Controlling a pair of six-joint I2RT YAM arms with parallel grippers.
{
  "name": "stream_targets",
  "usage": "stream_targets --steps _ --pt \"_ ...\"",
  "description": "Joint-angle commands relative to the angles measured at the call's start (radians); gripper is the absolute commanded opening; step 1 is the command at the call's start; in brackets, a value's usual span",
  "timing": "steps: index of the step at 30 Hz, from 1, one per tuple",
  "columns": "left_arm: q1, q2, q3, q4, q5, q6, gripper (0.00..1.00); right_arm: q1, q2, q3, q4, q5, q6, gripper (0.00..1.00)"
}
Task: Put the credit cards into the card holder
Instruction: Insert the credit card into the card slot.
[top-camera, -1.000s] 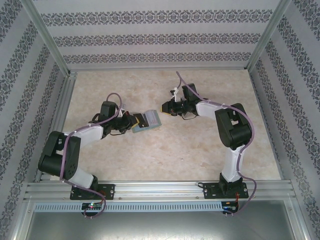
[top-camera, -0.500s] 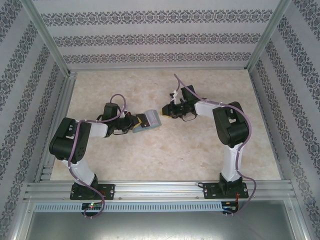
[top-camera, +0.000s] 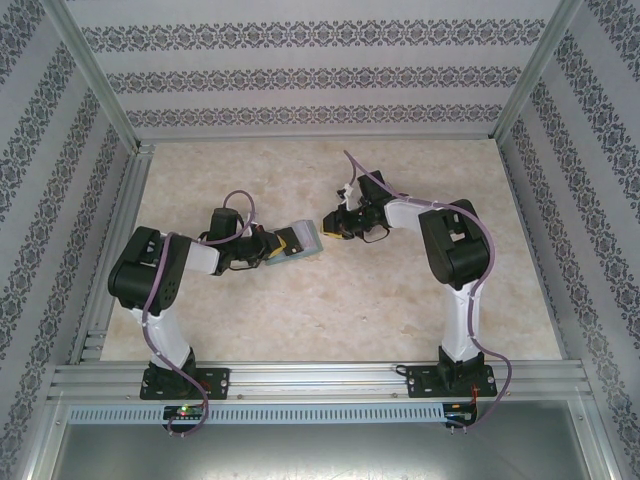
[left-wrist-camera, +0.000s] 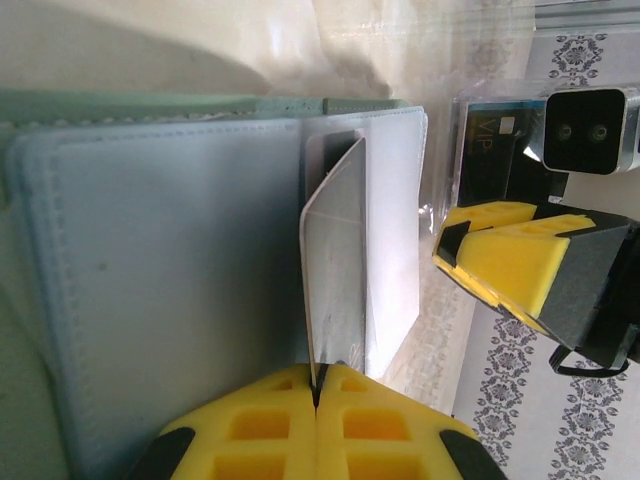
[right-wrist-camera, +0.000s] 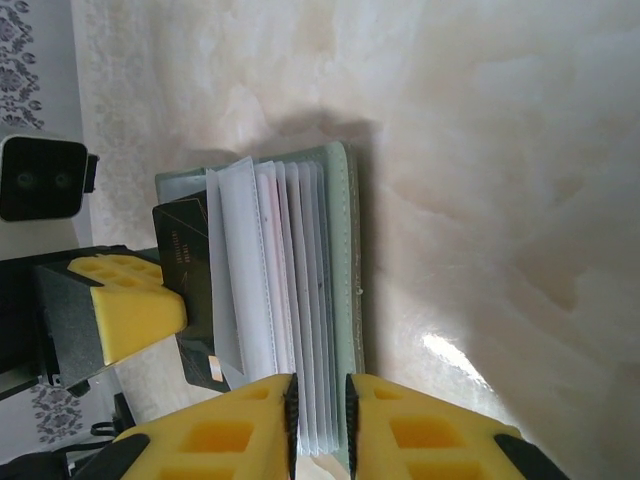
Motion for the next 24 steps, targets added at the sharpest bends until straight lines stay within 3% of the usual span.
stream_targets --steps 1,24 --pt "0.01 0.023 0.005 0.023 -0.005 -0.014 0.0 0.023 0.021 0.038 -0.043 0.014 -0.041 0.24" --pt "-0.057 0.09 0.069 0.029 -0.035 -0.04 0.0 0.035 0.054 0.076 -0.076 0.01 -0.05 0.24"
